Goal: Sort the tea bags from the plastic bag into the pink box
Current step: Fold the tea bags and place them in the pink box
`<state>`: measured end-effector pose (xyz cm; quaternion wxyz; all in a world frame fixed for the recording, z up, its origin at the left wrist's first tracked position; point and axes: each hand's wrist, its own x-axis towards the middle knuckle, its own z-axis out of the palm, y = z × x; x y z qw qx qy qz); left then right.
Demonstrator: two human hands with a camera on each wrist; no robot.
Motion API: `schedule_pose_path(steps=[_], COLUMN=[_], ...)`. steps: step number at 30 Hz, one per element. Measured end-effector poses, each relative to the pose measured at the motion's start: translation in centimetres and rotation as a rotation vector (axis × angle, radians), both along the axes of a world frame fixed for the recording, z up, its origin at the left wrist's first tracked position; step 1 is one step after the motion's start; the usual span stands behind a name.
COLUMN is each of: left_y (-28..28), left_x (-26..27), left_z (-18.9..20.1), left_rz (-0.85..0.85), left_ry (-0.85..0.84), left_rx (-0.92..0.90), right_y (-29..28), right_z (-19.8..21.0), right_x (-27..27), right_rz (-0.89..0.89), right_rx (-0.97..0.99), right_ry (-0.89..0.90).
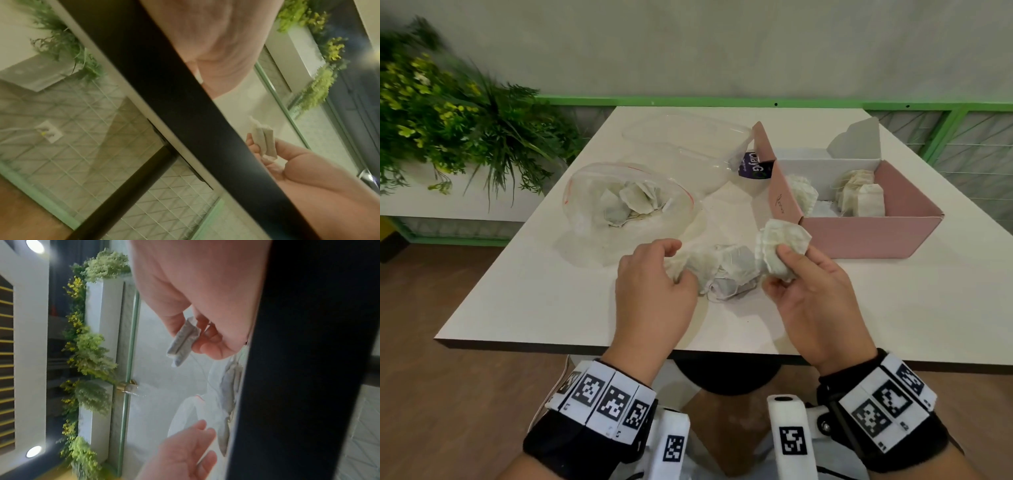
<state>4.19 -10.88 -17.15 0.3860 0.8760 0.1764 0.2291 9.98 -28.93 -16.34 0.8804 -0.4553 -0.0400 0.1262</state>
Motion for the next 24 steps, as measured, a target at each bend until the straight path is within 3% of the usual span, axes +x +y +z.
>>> schedule_pose_path(steps=[4,6,9,14,20,24], left_y=[-0.7,-1.0,-0.8,-0.6,-0.8,-0.8], left_x=[0.4,0.5,0.2,-0.7,-1.4,-1.2], left_z=[0.4,0.4,0.4,0.2,0.7,0.6], left_rz=[0.05,0.048,0.02,-0.041,-0.164,-0.216], left_ry=[0.256,0.273,0.142,-0.175,-0.308,-0.301], left_rx=[0.284,0.331,0.194,-0.256,-0.383,-0.388], right_y=[-0.3,-0.4,-0.6,-0.8,-0.7,-0.3], right_z=[0.1,0.2,0.2,0.2,0.8,2.5], right_x=[0.2,0.2,0.1,0.1,0.0,0.5], right_rz=[0.013,0.018,0.034,0.067,0.161,0.222], right_rx=[0.04,0.061,0.096,0.089,0.019,-0.105], right_ry=[0.04,0.054,0.066,0.045,0.057,0.131])
